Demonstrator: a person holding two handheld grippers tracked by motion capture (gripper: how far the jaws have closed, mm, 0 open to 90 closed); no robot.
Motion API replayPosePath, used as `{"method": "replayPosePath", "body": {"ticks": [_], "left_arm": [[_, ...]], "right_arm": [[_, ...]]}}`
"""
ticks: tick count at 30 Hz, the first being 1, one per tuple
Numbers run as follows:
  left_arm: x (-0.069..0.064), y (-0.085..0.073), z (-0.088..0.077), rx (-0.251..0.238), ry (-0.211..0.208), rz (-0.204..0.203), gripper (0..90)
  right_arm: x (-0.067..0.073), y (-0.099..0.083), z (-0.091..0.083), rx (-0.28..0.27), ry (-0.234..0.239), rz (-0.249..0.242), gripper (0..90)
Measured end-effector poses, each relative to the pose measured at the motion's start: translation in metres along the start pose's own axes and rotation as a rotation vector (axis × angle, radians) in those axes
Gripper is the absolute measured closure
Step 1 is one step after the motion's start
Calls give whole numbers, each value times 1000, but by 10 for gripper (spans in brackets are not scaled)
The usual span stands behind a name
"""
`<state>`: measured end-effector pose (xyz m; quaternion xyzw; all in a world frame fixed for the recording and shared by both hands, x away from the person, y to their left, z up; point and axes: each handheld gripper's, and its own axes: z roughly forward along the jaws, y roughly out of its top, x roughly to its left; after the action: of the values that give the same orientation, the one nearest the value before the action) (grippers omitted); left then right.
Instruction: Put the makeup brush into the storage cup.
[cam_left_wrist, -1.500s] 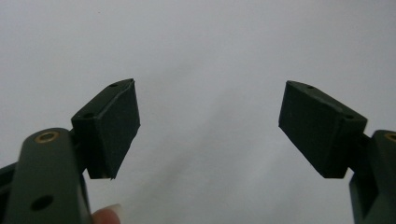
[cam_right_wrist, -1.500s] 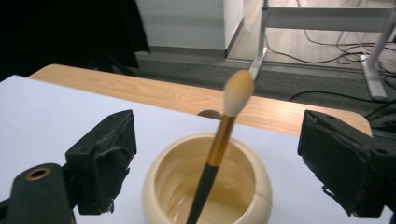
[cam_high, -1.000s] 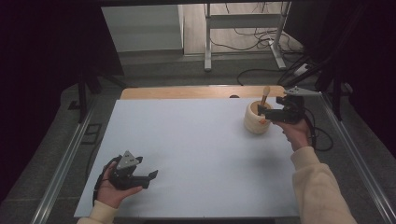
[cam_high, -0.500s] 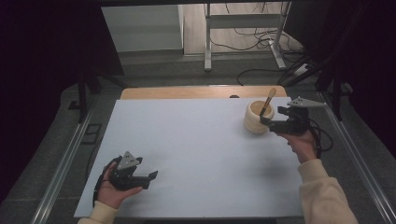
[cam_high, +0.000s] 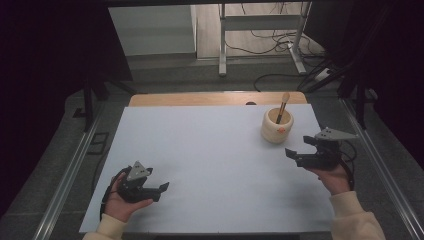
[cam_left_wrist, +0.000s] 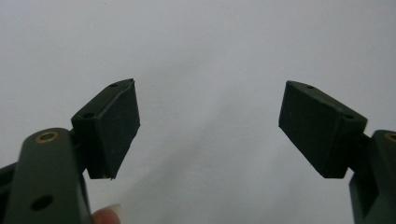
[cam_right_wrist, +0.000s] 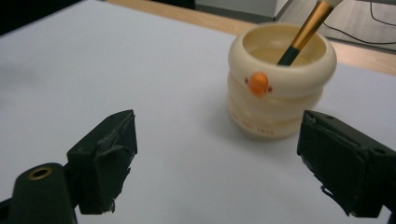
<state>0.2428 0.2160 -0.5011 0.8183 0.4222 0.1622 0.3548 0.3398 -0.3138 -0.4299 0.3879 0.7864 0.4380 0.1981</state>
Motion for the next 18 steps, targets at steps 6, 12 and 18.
{"method": "replayPosePath", "body": {"ticks": [6,12,18], "left_arm": [[-1,0,2,9,-5,10,208],[-1,0,2,7,-6,10,208],[-1,1,2,6,-7,9,208]], "right_arm": [[2,-24,-5,36,-14,29,132],[6,-42,-17,57,-6,39,132],[6,-52,-25,55,9,55,137]]}}
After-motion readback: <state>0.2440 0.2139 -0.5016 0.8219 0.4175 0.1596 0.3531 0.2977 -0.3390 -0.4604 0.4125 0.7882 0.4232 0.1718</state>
